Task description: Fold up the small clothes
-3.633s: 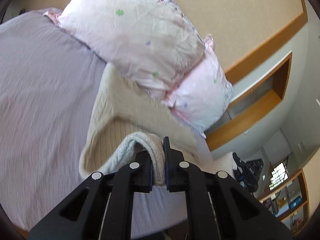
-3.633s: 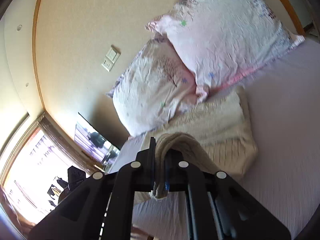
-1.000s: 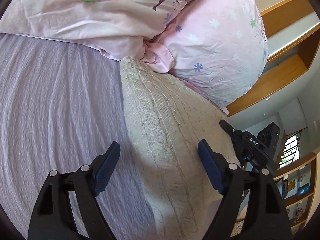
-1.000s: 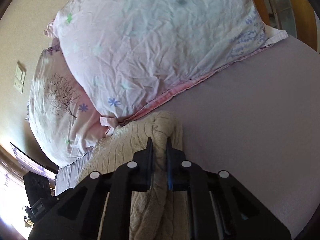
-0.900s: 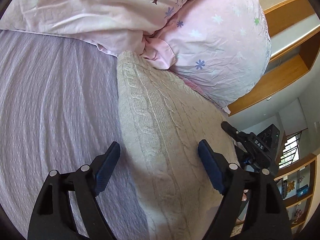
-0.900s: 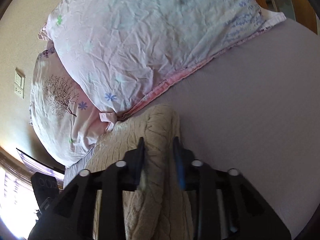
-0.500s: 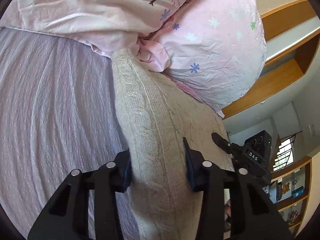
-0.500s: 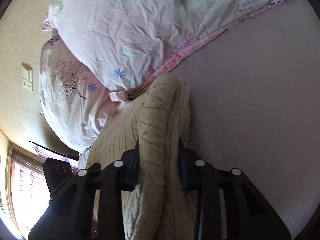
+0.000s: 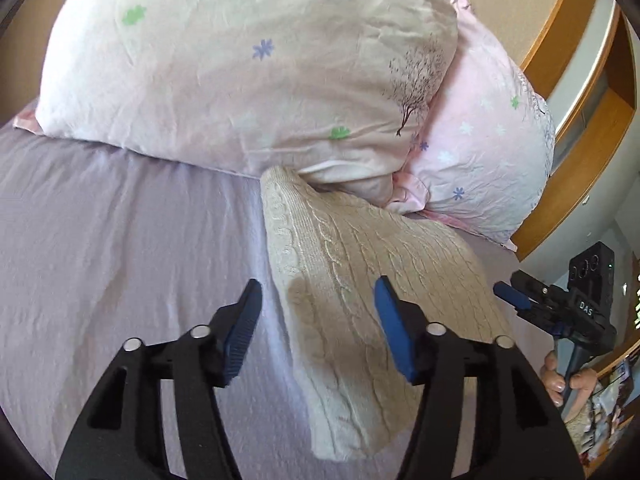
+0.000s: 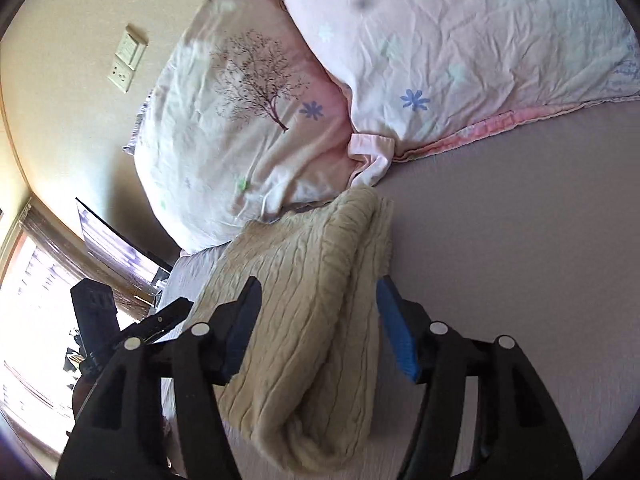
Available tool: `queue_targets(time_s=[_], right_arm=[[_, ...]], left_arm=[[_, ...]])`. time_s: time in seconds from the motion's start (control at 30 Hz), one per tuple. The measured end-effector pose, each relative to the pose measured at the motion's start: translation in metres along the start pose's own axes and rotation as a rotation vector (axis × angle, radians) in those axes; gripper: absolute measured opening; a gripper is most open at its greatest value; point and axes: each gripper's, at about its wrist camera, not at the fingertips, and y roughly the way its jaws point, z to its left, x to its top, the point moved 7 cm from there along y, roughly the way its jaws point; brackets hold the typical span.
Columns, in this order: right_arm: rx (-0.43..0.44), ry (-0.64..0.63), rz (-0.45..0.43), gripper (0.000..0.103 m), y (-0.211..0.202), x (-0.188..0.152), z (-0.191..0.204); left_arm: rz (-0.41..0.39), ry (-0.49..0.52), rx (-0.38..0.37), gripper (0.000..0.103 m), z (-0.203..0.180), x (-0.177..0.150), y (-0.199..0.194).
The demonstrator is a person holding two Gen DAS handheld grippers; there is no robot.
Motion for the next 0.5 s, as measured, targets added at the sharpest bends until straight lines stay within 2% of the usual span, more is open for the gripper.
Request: queue_targets(time_s=[0.07, 0.1, 0.13, 0.2, 0.27, 0.3, 0.33, 0.37, 0.4, 0.43, 0.47, 0.5], right_arm=[[-0.009, -0.006, 0.071, 0.053, 0.009, -0.017, 0.002], [-0.006, -0.003, 0.102, 0.015, 0.023, -0.022, 0.006], [-0.038, 0.008, 0.093, 0.006, 0.029, -0.024, 0.003], [-0.085, 0.064, 0.007, 0.006, 0.026, -0.015, -0.009], [-0.077, 0.113, -0.019, 0.006, 0.019, -0.013, -0.019], [-0.068, 0.096, -0.027, 0.006, 0.015, -0.016, -0.016], [-0.064, 0.067, -0.036, 0.009, 0.012, -0.02, -0.01], [-0.08, 0.038, -0.05, 0.013, 0.006, -0.025, -0.004], [-0.104, 0.01, -0.068, 0.029, -0.002, -0.029, 0.0], [-0.126, -0.015, -0.085, 0.072, -0.011, -0.035, 0.004], [-0.137, -0.045, -0.111, 0.09, -0.02, -0.04, 0.009], [-0.16, -0.079, -0.135, 0.099, -0.03, -0.048, 0.013]], left_arm=[[-0.02, 0.019, -0.005, 0.066, -0.004, -0.005, -0.014], [-0.018, 0.024, -0.005, 0.067, -0.005, -0.011, -0.018], [-0.013, 0.025, -0.005, 0.068, -0.006, -0.017, -0.021], [0.014, 0.027, -0.009, 0.069, -0.008, -0.032, -0.023], [0.036, 0.036, 0.005, 0.073, -0.011, -0.047, -0.024], [0.043, 0.05, 0.011, 0.075, -0.012, -0.055, -0.026], [0.043, 0.069, 0.025, 0.084, -0.015, -0.061, -0.027], [0.035, 0.088, 0.053, 0.093, -0.016, -0.067, -0.028], [0.021, 0.104, 0.087, 0.097, -0.017, -0.071, -0.031], [0.011, 0.122, 0.114, 0.102, -0.019, -0.076, -0.033], [0.006, 0.14, 0.133, 0.102, -0.021, -0.079, -0.033], [0.012, 0.15, 0.14, 0.102, -0.023, -0.083, -0.033]])
